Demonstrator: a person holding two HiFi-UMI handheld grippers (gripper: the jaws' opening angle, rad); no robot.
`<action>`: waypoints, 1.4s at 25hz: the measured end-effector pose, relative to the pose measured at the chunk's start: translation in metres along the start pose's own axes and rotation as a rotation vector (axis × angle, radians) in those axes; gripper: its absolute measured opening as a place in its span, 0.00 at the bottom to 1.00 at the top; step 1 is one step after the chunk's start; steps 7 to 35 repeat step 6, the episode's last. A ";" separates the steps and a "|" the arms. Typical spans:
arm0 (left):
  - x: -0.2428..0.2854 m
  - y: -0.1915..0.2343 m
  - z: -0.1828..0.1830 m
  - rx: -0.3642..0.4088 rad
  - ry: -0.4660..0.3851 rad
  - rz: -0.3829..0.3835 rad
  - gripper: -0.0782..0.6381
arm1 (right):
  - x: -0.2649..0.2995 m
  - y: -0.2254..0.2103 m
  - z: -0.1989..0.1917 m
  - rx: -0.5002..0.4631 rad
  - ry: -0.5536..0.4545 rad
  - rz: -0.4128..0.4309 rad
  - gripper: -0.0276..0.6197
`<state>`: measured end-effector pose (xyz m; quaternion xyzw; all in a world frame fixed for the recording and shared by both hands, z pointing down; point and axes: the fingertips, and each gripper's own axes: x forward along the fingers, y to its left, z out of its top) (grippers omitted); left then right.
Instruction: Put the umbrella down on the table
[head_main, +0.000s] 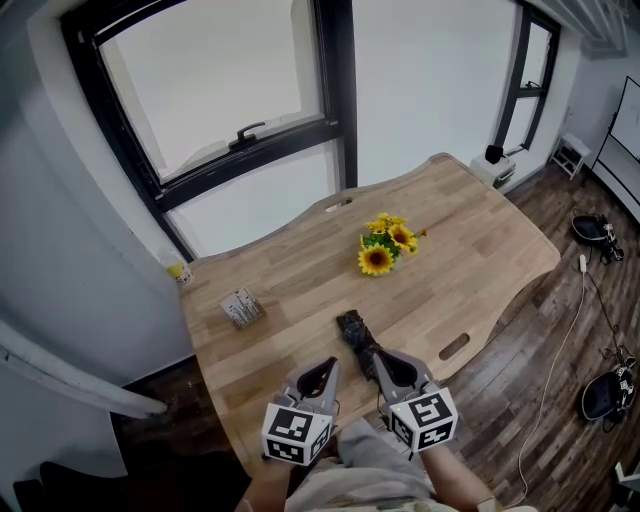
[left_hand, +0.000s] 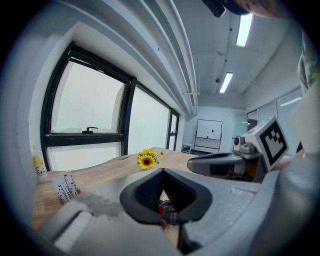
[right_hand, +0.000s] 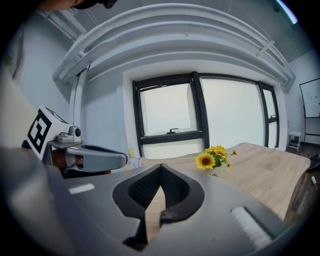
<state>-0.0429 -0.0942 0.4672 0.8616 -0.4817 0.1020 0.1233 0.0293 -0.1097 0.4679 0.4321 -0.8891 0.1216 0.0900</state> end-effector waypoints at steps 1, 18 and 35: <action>-0.002 -0.001 0.000 0.000 -0.001 0.000 0.10 | -0.001 0.002 0.000 0.000 -0.003 0.003 0.04; -0.008 -0.005 -0.001 0.001 -0.007 -0.005 0.10 | -0.005 0.009 -0.001 0.001 0.000 0.003 0.04; -0.008 -0.005 -0.001 0.001 -0.007 -0.005 0.10 | -0.005 0.009 -0.001 0.001 0.000 0.003 0.04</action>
